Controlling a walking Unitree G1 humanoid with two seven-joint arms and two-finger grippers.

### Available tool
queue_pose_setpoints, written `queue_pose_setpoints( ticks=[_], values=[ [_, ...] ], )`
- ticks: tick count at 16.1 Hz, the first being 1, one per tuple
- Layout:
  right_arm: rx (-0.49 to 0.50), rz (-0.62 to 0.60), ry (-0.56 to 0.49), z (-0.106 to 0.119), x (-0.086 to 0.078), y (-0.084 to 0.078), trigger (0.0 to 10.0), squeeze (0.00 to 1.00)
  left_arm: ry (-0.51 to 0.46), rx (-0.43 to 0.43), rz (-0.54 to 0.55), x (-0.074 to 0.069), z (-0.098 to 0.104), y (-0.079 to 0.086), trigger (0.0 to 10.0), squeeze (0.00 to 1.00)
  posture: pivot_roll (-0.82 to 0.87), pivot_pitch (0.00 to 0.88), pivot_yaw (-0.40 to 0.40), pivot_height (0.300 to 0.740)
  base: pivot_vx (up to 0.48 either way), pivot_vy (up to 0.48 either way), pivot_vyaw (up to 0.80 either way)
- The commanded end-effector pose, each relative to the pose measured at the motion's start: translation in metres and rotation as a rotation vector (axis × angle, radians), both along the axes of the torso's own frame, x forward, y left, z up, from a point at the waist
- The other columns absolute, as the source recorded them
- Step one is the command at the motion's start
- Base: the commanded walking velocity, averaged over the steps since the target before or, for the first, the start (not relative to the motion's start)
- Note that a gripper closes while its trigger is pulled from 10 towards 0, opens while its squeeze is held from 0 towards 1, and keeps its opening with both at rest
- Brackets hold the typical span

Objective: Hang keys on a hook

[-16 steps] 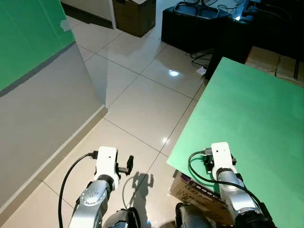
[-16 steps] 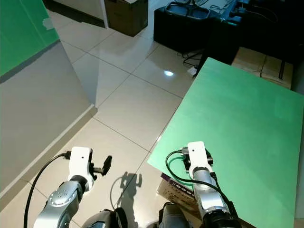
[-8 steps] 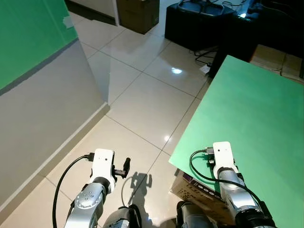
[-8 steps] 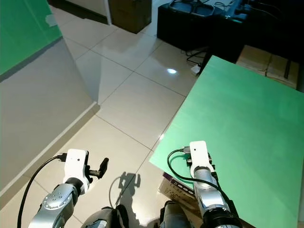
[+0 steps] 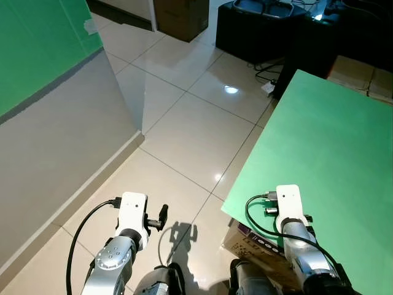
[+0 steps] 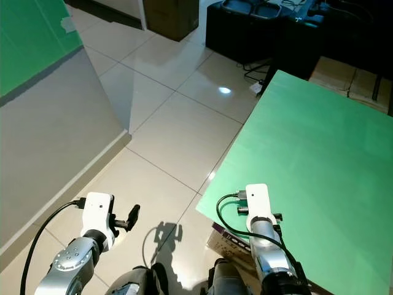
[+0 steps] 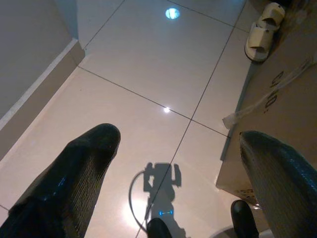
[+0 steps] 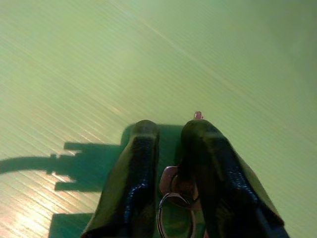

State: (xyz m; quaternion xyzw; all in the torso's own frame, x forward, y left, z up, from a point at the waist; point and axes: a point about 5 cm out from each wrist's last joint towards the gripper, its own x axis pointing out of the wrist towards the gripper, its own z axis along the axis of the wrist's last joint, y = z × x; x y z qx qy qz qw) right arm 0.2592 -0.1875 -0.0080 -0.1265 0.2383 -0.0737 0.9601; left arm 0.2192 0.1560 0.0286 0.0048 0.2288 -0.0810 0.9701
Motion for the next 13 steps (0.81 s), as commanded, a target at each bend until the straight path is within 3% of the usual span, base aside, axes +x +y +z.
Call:
queue_pose_setpoints(
  ticks=[1,5,9,13],
  values=[
    [0.003,-0.029,0.039,-0.009,-0.01,-0.004,0.0,0.0,0.012,0.002,-0.008,-0.003,-0.001,0.001,10.0,0.0,-0.21,0.23,0.053,0.74,0.0,0.0,0.0],
    [-0.025,-0.039,0.028,-0.003,-0.006,-0.009,0.0,0.0,0.012,0.0,-0.012,-0.002,-0.001,-0.002,10.0,0.0,-0.22,0.229,0.052,0.74,0.0,0.0,0.0],
    [-0.063,-0.005,-0.171,0.039,0.007,-0.007,0.0,0.0,0.008,-0.002,-0.007,0.001,-0.001,-0.003,10.0,0.0,-0.23,0.217,0.045,0.74,0.0,0.0,0.0],
    [-0.058,0.029,-0.278,0.072,0.011,0.001,0.0,0.0,-0.001,-0.008,-0.005,0.006,-0.001,-0.006,10.0,0.0,-0.23,0.207,0.042,0.74,0.0,0.0,0.0]
  ],
)
